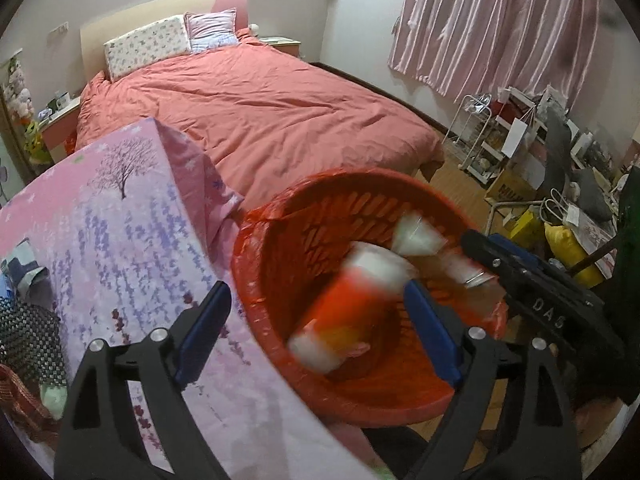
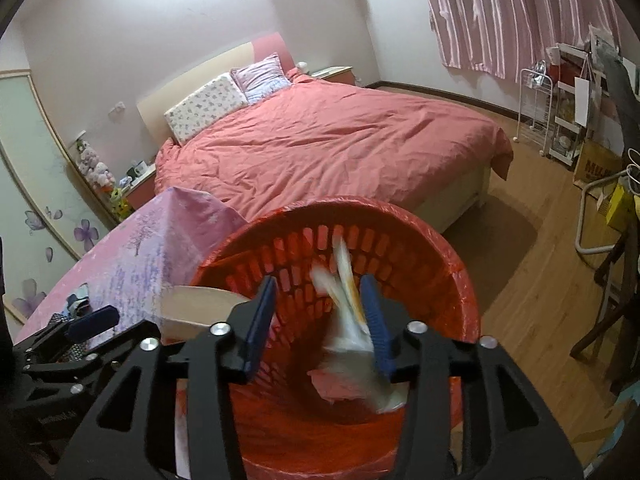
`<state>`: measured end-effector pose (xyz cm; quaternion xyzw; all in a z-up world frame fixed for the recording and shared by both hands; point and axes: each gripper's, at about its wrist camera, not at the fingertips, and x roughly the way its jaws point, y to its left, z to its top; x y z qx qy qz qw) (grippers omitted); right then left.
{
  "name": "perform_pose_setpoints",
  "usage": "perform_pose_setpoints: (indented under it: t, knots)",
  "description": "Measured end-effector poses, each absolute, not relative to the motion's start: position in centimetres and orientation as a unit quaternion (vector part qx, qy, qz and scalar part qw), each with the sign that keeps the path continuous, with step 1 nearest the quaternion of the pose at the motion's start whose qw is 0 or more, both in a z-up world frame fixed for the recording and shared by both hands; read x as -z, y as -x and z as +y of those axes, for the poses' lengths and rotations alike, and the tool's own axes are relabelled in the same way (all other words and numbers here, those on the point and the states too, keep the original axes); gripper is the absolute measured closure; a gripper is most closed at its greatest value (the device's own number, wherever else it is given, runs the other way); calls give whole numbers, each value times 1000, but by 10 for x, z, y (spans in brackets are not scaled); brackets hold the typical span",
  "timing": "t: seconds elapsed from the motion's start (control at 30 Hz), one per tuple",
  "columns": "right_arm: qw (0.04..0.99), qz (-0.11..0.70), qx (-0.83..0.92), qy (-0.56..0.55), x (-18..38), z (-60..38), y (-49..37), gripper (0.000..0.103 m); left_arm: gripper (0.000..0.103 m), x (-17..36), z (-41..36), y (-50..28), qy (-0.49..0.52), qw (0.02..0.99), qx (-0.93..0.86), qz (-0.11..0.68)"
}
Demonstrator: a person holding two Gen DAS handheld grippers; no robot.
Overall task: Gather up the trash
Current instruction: 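Open the right tool to drop the wrapper while the left tool drops the cup into the basket, then grasp the brown plaid scrunchie with the right tool while the left tool grasps the green towel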
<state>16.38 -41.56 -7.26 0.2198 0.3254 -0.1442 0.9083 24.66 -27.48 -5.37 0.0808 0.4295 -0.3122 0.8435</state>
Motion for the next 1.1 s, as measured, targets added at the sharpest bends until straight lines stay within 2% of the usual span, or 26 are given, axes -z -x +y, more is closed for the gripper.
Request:
perform_pose_setpoints:
  t: [0.3,0.57,0.9,1.1]
  knots:
    - [908,330,148,-210,64,-403,-158,50,16,45,-227,-237,-76,856,284,426]
    - [916,335,133,-178,53,-364,-156,49,16,27,-168,-216,-72,876,253,405]
    - [922,352,78,-141,50,-291,-161,48,17,10,-43,-219,-41,911,147,383]
    - [922,363,18,-132,52,-240,-171,48,29,23,46,-249,-8,916,48,399]
